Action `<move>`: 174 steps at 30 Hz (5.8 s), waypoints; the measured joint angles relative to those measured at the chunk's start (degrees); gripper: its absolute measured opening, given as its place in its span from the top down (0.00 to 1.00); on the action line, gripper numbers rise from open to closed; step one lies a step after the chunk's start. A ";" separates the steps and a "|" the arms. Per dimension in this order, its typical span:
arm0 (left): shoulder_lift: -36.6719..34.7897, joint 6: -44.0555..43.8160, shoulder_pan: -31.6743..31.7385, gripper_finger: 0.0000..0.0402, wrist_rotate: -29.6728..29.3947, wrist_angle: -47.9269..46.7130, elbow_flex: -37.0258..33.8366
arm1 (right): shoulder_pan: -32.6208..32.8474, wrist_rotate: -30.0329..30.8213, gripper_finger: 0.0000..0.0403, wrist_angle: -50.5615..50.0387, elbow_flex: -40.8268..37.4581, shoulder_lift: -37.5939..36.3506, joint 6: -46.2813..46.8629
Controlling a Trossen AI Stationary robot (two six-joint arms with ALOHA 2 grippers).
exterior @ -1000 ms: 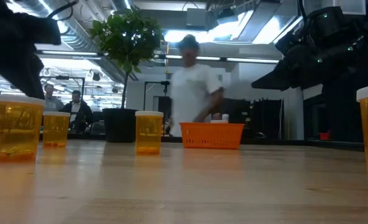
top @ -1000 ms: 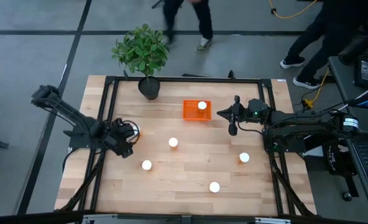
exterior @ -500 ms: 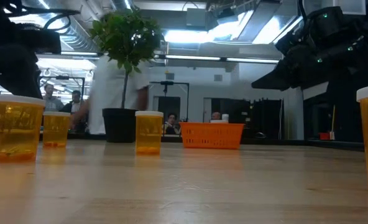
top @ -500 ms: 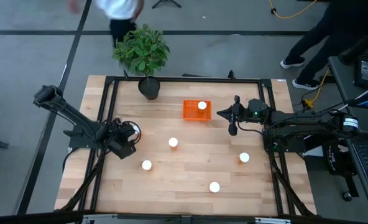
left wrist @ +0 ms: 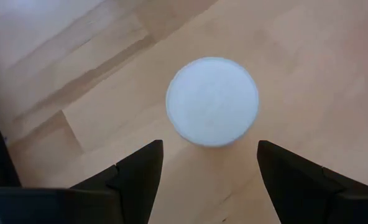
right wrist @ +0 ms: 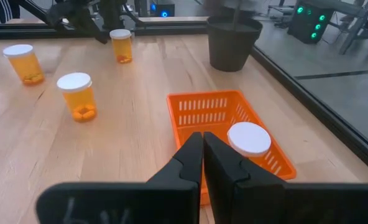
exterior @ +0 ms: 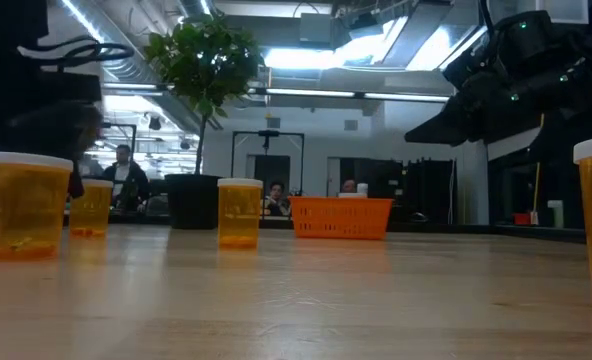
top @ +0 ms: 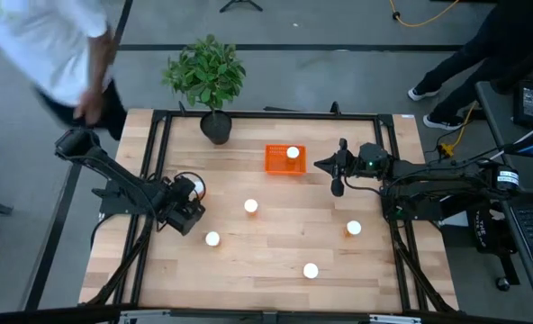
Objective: Pick and place pill bottles into a basket
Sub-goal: Put the orange pill bottle into the orange bin
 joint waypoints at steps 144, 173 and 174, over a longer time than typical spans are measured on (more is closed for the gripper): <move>29.93 98.85 53.59 0.49 51.31 77.09 20.87 | 0.02 -1.99 0.96 2.26 0.00 0.02 0.39; 38.97 97.64 52.46 0.49 40.29 71.98 25.83 | 0.02 -1.95 0.96 0.92 -0.02 0.04 2.68; 38.98 97.71 52.32 0.49 40.30 72.03 25.83 | 0.01 -1.95 0.96 0.93 -0.01 0.04 2.66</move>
